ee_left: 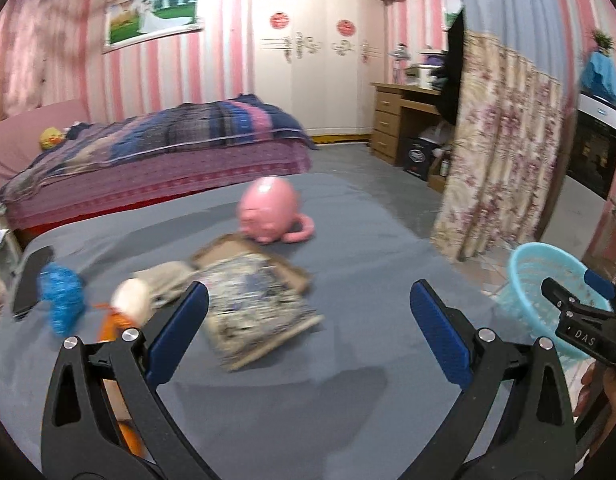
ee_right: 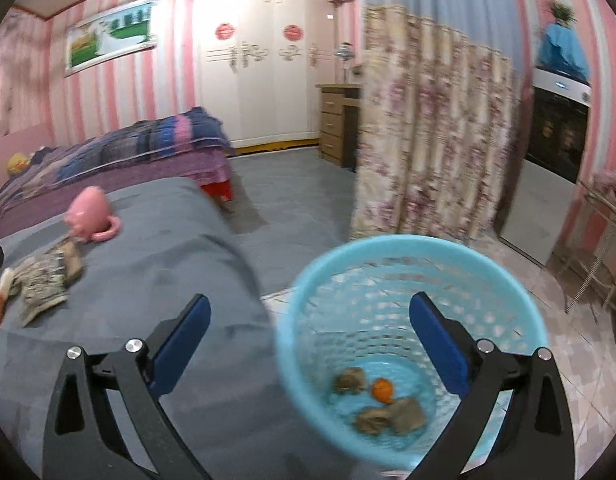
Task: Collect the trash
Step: 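Move both tools back over the bed toward the remaining trash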
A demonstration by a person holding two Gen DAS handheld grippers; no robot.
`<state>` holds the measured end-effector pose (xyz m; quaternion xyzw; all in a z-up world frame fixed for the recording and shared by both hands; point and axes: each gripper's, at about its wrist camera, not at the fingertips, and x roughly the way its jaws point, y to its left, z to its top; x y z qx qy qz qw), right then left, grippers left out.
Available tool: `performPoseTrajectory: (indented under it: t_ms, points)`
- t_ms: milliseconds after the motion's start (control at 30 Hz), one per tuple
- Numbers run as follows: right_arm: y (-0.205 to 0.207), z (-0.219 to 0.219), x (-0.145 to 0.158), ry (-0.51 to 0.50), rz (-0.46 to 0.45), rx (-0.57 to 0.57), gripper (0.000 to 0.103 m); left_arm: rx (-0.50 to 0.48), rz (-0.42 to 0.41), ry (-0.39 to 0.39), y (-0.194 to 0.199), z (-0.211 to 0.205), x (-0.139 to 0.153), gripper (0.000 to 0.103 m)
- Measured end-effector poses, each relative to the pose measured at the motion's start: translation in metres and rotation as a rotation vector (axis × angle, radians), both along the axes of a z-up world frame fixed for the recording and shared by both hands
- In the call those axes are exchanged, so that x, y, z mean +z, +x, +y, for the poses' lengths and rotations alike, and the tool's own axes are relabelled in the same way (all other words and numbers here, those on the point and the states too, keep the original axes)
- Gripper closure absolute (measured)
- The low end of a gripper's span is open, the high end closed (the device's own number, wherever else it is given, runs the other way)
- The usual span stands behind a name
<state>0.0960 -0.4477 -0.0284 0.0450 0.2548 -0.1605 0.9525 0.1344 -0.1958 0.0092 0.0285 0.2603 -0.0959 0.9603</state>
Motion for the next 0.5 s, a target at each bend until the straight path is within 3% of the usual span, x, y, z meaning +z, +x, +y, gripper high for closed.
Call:
performPoseTrajectory:
  t_ms: [233,367,500]
  points:
    - [0.020,0.072,0.013,-0.054,0.010,0.148,0.005,0.118,0.000,0.008,-0.001,0.078,0.000,0.006]
    - [0.030,0.107,0.016,-0.031,0.008,0.205,0.005,0.147,0.031,0.003,0.000,0.113,-0.005,0.006]
    - [0.042,0.135,0.013,-0.004,0.020,0.237,0.005,0.184,0.028,0.067,-0.003,0.135,-0.011,0.006]
